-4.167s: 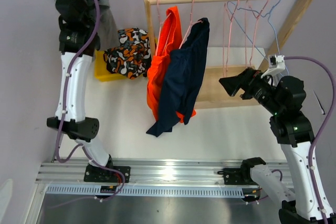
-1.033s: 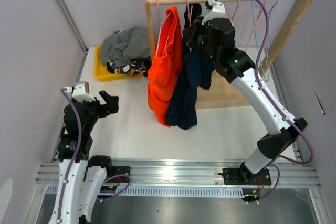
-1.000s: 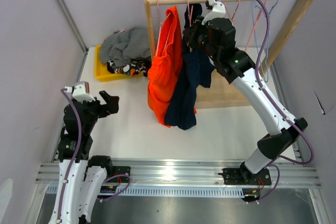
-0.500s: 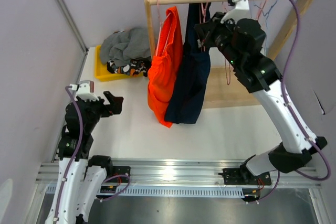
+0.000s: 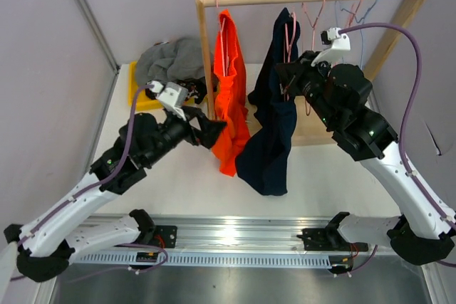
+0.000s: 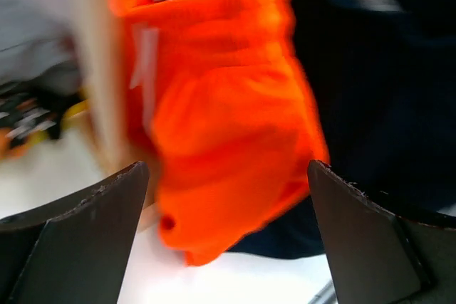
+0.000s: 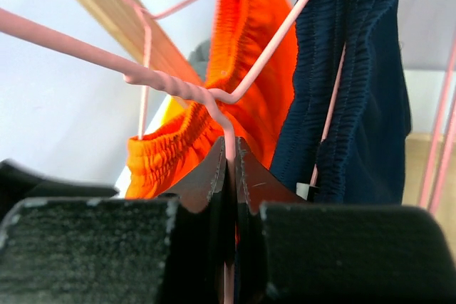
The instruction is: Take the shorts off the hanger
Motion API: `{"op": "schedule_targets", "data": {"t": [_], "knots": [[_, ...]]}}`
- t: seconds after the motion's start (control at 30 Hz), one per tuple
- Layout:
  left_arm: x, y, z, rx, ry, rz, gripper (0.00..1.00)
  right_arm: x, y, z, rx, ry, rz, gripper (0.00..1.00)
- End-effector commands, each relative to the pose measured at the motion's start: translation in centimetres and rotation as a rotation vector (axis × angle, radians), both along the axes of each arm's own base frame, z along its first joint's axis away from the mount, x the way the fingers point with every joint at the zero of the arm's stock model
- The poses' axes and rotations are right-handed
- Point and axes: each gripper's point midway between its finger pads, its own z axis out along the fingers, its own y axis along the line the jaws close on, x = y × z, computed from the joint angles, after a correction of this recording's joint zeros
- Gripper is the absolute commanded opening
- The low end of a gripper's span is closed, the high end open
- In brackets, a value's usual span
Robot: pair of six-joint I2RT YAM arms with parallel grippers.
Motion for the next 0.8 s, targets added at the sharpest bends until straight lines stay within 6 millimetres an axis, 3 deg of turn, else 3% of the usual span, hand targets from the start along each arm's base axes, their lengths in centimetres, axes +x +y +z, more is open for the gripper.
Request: {"op": "schedule_targets", "data": {"t": [0.0, 0.1, 0.3, 0.5, 0.77], "knots": [[-2.5, -4.6, 2.4, -0.066, -0.072, -0.144, 0.99, 0.2, -1.2, 3.2, 0.084, -0.083, -0.065, 0.0], [-4.6, -8.6, 1.5, -0.069, -0.078, -0.255, 0.99, 0.4, -1.1, 3.3, 0.096, -0.081, -0.069, 0.0], [-7.0, -13.6, -0.9, -0.065, -0.049, -0.38, 0.99, 1.0, -0.5, 3.1, 0.111, -0.07, -0.066, 0.0], [-8.2, -16.4, -1.7, -0.089, -0.049, -0.444, 0.99, 1.0, -0.7, 3.1, 0.119, -0.066, -0.076, 0.0], [-8.4, -19.4, -3.3, -0.091, -0.025, -0.497, 0.99, 0.8, -0.8, 3.2, 0.129, -0.065, -0.076, 0.0]]}}
